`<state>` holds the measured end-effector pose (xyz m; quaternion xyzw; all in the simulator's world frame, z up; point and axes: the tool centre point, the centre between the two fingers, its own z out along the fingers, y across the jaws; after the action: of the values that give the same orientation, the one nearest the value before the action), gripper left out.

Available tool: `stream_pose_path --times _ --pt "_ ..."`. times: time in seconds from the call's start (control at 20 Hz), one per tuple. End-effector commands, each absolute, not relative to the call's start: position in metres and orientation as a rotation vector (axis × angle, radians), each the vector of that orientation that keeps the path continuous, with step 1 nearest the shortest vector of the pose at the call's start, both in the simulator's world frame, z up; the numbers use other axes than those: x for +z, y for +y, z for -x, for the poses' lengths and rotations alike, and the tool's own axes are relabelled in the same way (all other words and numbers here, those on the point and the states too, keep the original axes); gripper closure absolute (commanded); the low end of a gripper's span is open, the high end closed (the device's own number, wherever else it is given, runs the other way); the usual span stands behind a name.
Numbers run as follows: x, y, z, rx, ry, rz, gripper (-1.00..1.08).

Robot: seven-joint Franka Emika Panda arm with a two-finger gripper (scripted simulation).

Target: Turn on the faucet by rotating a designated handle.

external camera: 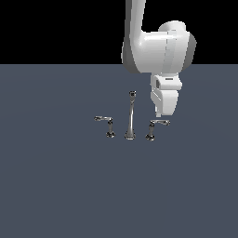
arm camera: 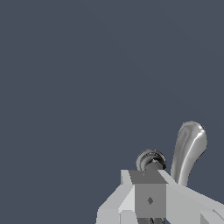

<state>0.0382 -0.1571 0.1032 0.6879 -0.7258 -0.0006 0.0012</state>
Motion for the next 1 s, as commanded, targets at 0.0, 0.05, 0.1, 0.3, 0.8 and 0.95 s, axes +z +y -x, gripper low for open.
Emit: stream_pose_path --times 0.0,0.05,0.1,0.3,0.8,0.95 --pt "0.094 -0.167 -0.041 0.001 -2.323 -2.112 1.08" --pt "0.092 -0.17 -0.042 0.001 -2.336 -2.098 1.08" --pt "0.09 -0.172 -0.043 0.001 -2.348 -2.085 1.08" --pt "0.084 -0.178 -0.044 0.001 -2.374 -2.056 1.08" --pt "0.085 -0.179 -0.041 0.0 -2.372 -2.06 1.08" --pt "0.085 -0.181 -0.031 0.0 -2.372 -2.06 1.08"
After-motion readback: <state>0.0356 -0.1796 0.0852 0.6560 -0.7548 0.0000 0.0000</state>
